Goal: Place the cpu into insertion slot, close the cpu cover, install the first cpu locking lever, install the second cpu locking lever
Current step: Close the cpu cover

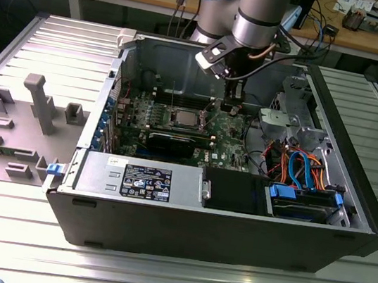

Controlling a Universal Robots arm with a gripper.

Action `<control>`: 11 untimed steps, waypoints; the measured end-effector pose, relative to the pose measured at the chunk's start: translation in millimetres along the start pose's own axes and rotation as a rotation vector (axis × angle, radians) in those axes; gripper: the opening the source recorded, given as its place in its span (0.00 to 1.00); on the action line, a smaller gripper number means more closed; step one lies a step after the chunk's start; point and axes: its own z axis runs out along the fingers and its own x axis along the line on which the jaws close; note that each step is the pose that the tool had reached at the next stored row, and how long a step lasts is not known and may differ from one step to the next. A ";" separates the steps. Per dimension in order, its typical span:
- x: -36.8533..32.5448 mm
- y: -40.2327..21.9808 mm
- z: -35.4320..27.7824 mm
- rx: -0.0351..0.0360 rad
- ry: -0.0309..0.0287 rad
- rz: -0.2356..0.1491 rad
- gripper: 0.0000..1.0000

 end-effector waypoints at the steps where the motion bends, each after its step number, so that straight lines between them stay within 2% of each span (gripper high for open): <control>1: 0.0 -0.3 0.1 0.0000 0.0000 0.000 0.11; 11: 0.0 -2.6 0.5 0.0000 0.0000 0.000 0.11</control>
